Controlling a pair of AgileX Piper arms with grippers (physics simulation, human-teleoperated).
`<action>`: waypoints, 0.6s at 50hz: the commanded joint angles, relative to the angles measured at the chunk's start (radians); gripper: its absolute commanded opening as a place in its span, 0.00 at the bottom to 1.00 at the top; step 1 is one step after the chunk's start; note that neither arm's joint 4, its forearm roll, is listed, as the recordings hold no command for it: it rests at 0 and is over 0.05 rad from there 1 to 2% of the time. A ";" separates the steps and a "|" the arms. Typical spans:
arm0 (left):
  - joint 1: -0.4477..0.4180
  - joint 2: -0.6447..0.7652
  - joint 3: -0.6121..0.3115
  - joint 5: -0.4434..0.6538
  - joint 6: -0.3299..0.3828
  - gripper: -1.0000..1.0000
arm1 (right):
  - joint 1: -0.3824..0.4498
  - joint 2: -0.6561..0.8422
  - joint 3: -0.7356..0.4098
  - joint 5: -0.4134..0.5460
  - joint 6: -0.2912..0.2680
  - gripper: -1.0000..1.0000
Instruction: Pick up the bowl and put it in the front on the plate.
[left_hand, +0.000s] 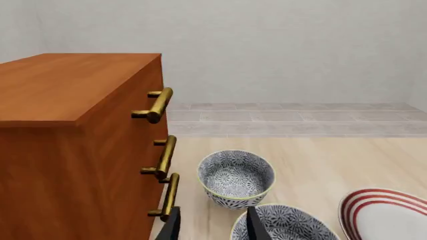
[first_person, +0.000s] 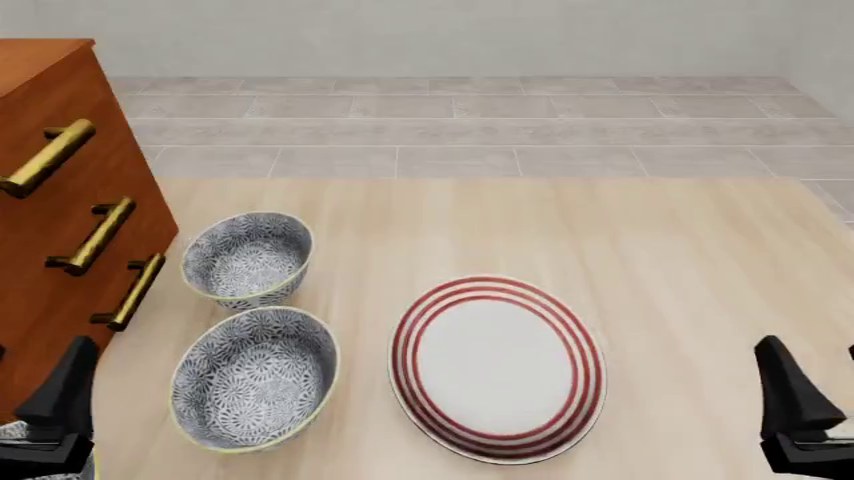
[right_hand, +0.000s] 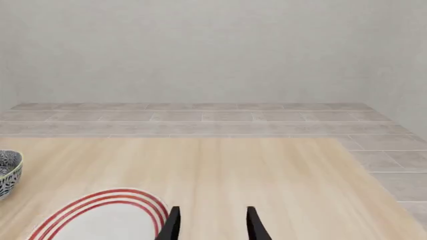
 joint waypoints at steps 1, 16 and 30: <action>0.000 0.005 -0.003 -0.001 0.000 1.00 | 0.002 0.005 -0.006 0.001 0.000 1.00; 0.000 0.005 -0.003 -0.001 0.000 1.00 | 0.056 0.208 -0.144 -0.053 -0.026 1.00; 0.000 0.005 -0.003 -0.001 0.000 1.00 | 0.127 0.486 -0.368 -0.088 -0.003 1.00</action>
